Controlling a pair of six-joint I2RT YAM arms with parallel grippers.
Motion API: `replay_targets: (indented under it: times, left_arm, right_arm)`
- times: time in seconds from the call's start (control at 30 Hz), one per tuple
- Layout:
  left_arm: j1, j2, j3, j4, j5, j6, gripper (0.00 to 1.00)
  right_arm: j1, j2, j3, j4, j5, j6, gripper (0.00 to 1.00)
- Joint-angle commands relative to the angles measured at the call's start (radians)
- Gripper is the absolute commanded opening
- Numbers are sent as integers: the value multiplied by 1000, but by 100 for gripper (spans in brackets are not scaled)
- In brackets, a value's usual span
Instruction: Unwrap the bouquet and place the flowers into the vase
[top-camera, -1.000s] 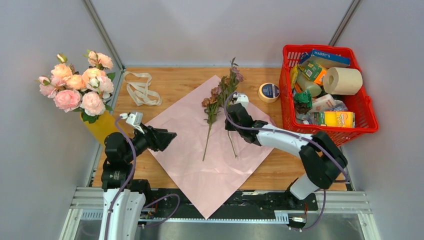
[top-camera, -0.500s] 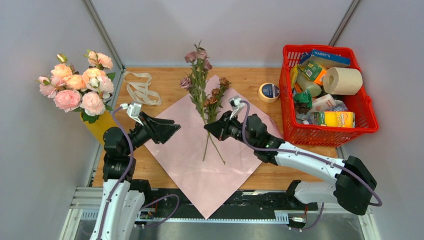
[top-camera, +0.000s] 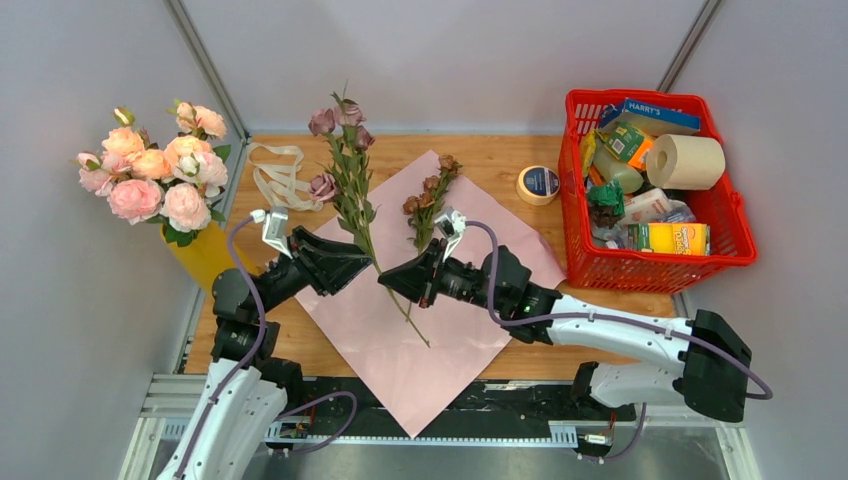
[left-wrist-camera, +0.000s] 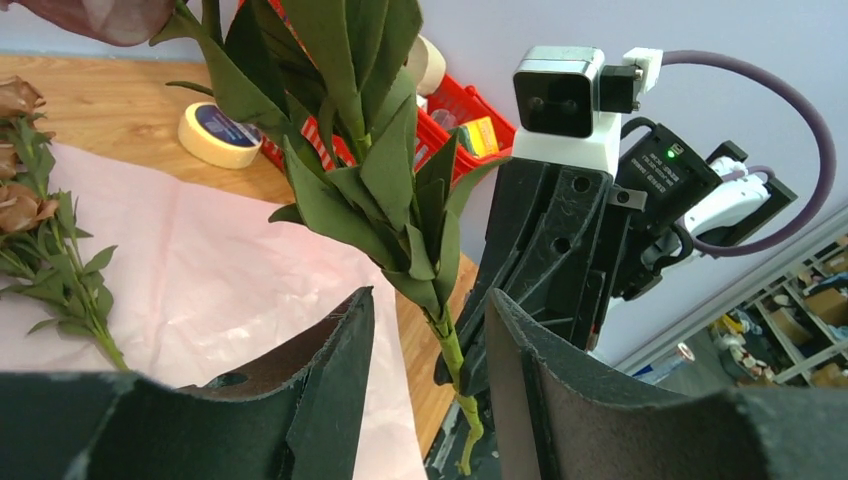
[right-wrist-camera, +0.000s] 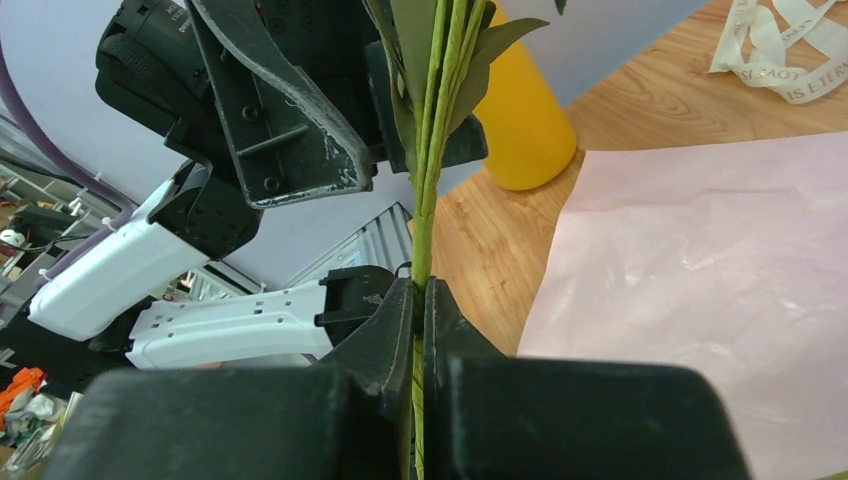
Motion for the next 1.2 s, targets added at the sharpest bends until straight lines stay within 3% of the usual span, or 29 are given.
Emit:
replay_targets:
  times: [0.0, 0.1, 0.13, 0.2, 0.23, 0.3, 0.37, 0.5, 0.63, 0.73, 0.83, 1.03, 1.17]
  left_arm:
    - [-14, -18, -16, -2, -57, 1, 53]
    - [-29, -10, -41, 21, -60, -17, 52]
    - [-32, -9, -50, 45, -60, -31, 47]
    - [-41, -4, -53, 60, -56, -38, 32]
    - [-44, -6, -51, 60, -57, -41, 17]
    - [-44, -12, -48, 56, -65, -47, 0]
    - [-44, -36, -42, 27, -102, -41, 0]
    - [-46, -90, 79, -144, -198, 114, 0]
    - [-44, -119, 266, -425, -341, 348, 0]
    - [-46, -119, 375, -594, -517, 525, 0]
    - [-44, -105, 482, -651, -658, 656, 0]
    - [-44, -29, 593, -590, -979, 938, 0]
    - [-44, 66, 656, -532, -1073, 1064, 0]
  right_arm:
    - [20, 13, 44, 77, 6, -22, 0]
    - [29, 32, 54, 80, 5, -25, 0]
    - [32, 38, 57, 82, 2, -25, 0]
    - [39, 47, 61, 83, 8, -24, 0]
    - [42, 49, 61, 83, 8, -24, 0]
    - [43, 55, 67, 74, 11, -24, 3]
    - [43, 56, 72, 48, 12, -27, 21]
    - [43, 30, 55, 11, 32, -39, 73]
    - [43, -6, 23, -15, 85, -42, 100]
    - [45, -28, 3, -22, 109, -42, 100]
    - [43, -36, 3, -44, 118, -44, 100]
    - [43, -97, -38, -65, 137, -41, 100]
    - [43, -146, -60, -79, 193, -45, 100]
